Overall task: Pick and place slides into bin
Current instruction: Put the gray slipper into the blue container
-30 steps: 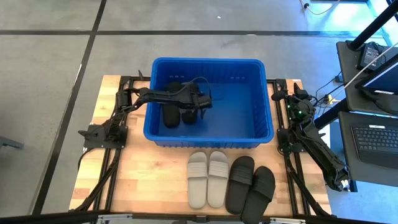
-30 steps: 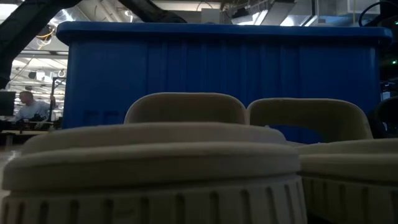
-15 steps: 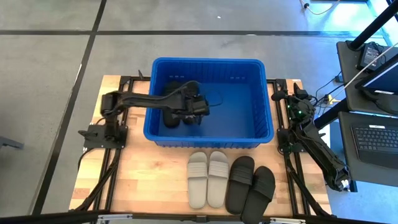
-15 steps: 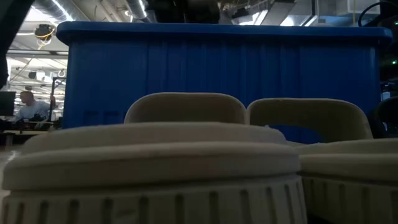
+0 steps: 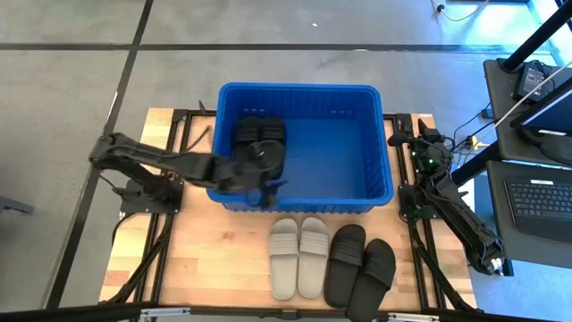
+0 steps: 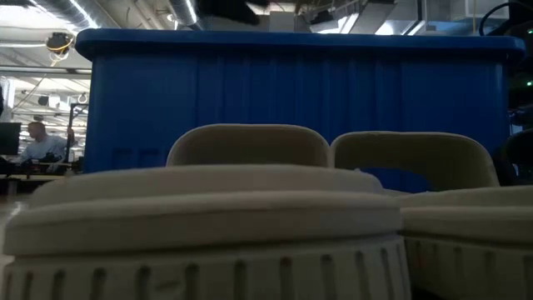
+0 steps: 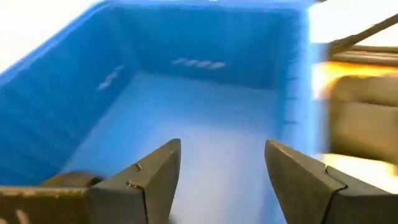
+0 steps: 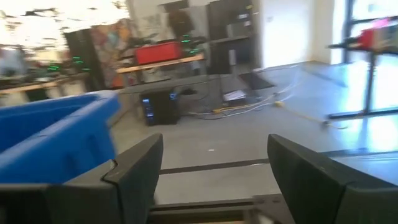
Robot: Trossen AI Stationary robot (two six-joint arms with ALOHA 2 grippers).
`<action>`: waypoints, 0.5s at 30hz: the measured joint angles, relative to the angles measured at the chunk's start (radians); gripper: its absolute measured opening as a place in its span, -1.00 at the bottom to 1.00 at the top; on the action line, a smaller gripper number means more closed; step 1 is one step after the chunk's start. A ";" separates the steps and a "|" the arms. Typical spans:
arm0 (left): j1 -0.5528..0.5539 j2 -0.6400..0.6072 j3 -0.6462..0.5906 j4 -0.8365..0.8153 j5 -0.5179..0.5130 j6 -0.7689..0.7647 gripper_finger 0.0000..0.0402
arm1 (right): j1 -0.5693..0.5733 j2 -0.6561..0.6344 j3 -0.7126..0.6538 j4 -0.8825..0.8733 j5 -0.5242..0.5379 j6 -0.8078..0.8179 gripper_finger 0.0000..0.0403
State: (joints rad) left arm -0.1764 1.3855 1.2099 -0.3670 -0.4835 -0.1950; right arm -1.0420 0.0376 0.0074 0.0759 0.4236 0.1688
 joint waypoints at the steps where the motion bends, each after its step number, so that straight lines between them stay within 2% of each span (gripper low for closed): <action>1: -0.014 -0.039 -0.049 0.064 0.034 0.004 0.13 | 0.000 0.000 0.000 0.004 -0.037 0.014 0.44; 5: -0.059 -0.196 -0.247 0.310 0.123 0.015 0.13 | -0.002 0.000 0.000 0.018 -0.187 0.039 0.44; 8: -0.076 -0.302 -0.392 0.444 0.127 0.021 0.13 | 0.002 0.000 0.012 0.028 -0.353 0.039 0.44; 11: -0.083 -0.411 -0.529 0.535 0.125 0.017 0.13 | 0.001 -0.002 0.069 0.046 -0.463 0.039 0.44; 15: -0.081 -0.533 -0.675 0.644 0.127 -0.011 0.13 | 0.001 -0.001 0.166 0.038 -0.488 0.036 0.44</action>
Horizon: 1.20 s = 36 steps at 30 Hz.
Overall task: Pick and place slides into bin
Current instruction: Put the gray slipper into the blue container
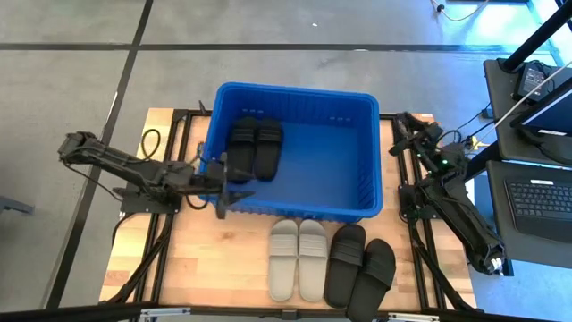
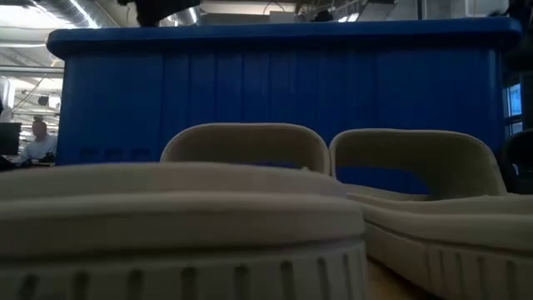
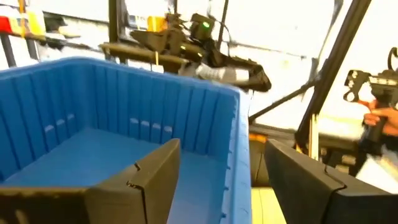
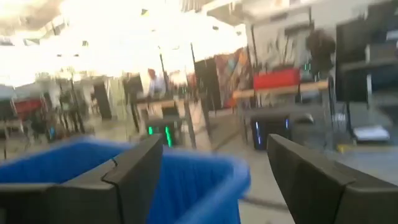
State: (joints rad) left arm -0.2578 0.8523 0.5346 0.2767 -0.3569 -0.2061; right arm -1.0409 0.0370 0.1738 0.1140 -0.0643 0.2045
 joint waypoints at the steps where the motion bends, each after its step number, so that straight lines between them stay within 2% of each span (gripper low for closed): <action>1: 0.000 -0.032 -0.027 0.014 -0.002 0.000 0.13 | 0.000 0.000 0.026 -0.001 0.009 0.002 0.44; 3: 0.000 -0.080 -0.061 0.035 0.007 0.005 0.13 | 0.000 0.000 0.079 -0.013 -0.010 0.010 0.44; 7: -0.001 -0.184 -0.103 0.028 0.050 0.035 0.13 | 0.003 0.000 0.196 -0.038 -0.139 0.030 0.44; 11: -0.001 -0.296 -0.110 0.019 0.105 0.104 0.13 | 0.018 0.015 0.303 -0.078 -0.211 0.030 0.44; 16: -0.001 -0.432 -0.111 -0.116 0.092 0.157 0.13 | 0.033 0.088 0.416 -0.089 -0.279 0.044 0.44; 22: -0.001 -0.561 -0.111 -0.213 0.078 0.157 0.13 | 0.056 0.258 0.517 -0.086 -0.379 0.116 0.44; 26: -0.001 -0.611 -0.111 -0.241 0.078 0.182 0.13 | 0.108 0.395 0.554 -0.001 -0.411 0.162 0.44; 31: -0.001 -0.633 -0.111 -0.296 0.077 0.190 0.13 | 0.236 0.587 0.580 0.208 -0.406 0.185 0.44; 36: -0.001 -0.633 -0.111 -0.356 0.077 0.177 0.13 | 0.420 0.795 0.655 0.359 -0.337 0.177 0.44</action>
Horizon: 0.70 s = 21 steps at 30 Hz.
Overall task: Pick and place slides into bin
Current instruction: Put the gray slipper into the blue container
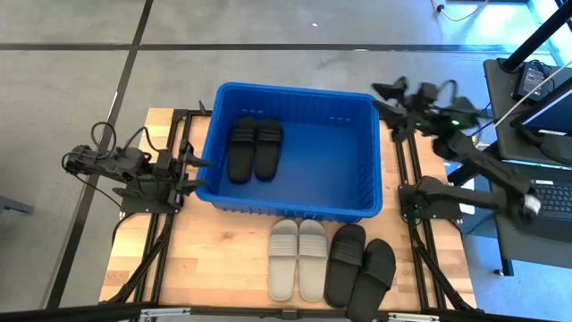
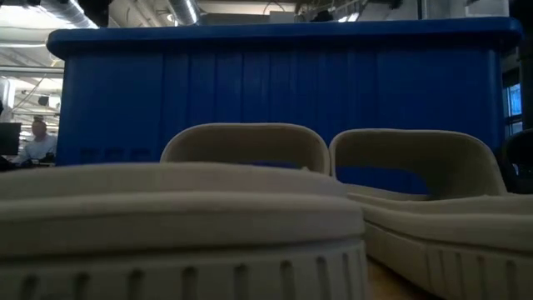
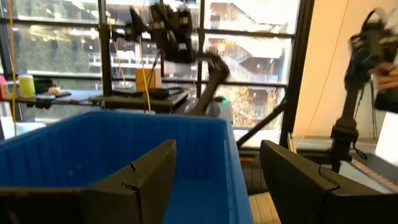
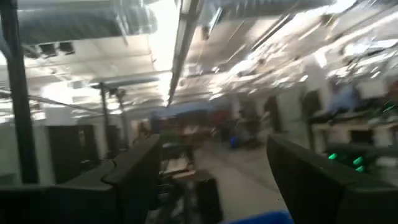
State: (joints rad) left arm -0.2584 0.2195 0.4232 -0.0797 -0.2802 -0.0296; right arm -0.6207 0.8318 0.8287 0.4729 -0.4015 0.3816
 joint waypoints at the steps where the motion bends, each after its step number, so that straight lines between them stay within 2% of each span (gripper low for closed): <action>1: 0.000 0.000 0.000 -0.012 0.000 -0.011 0.13 | 0.036 0.042 0.026 -0.004 0.011 -0.010 0.44; 6: 0.000 0.000 0.000 -0.024 0.000 -0.020 0.13 | 0.235 0.227 0.195 -0.050 0.016 -0.069 0.44; 12: 0.000 0.000 0.000 -0.048 0.000 -0.020 0.13 | 0.462 0.400 0.429 -0.349 0.028 -0.225 0.44; 21: 0.000 0.001 0.000 -0.117 0.000 -0.020 0.13 | 0.798 0.611 0.726 -0.759 0.324 -0.367 0.44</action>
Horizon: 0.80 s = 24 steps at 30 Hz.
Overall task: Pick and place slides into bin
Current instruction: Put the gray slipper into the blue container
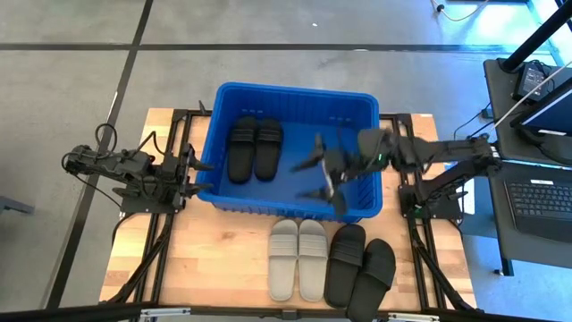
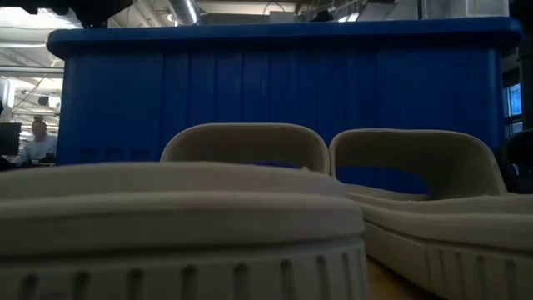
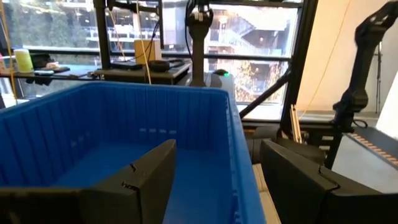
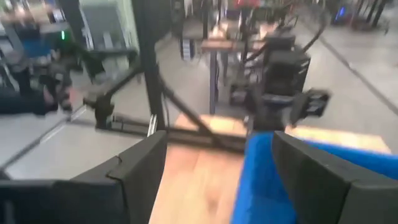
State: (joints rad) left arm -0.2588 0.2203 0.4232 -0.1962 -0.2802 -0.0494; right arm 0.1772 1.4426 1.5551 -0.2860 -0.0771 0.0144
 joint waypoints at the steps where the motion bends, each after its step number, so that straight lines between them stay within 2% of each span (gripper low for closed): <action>1: 0.000 0.000 0.000 -0.006 0.000 0.000 0.13 | 0.032 0.021 0.028 -0.040 0.038 0.001 0.44; 8: 0.000 0.000 0.000 -0.027 0.000 0.000 0.13 | 0.225 0.164 0.153 -0.267 0.302 0.066 0.44; 14: 0.000 0.000 0.000 -0.075 0.000 0.000 0.13 | 0.335 0.272 0.185 -0.442 0.454 0.230 0.44; 20: 0.000 0.000 0.000 -0.110 0.000 -0.001 0.13 | 0.385 0.361 0.185 -0.687 0.490 0.486 0.44; 24: 0.000 0.000 0.000 -0.117 0.000 -0.001 0.13 | 0.403 0.429 0.185 -0.774 0.489 0.555 0.44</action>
State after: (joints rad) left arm -0.2588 0.2199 0.4232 -0.3136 -0.2802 -0.0502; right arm 0.5801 1.8719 1.7401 -1.0596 0.4117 0.5697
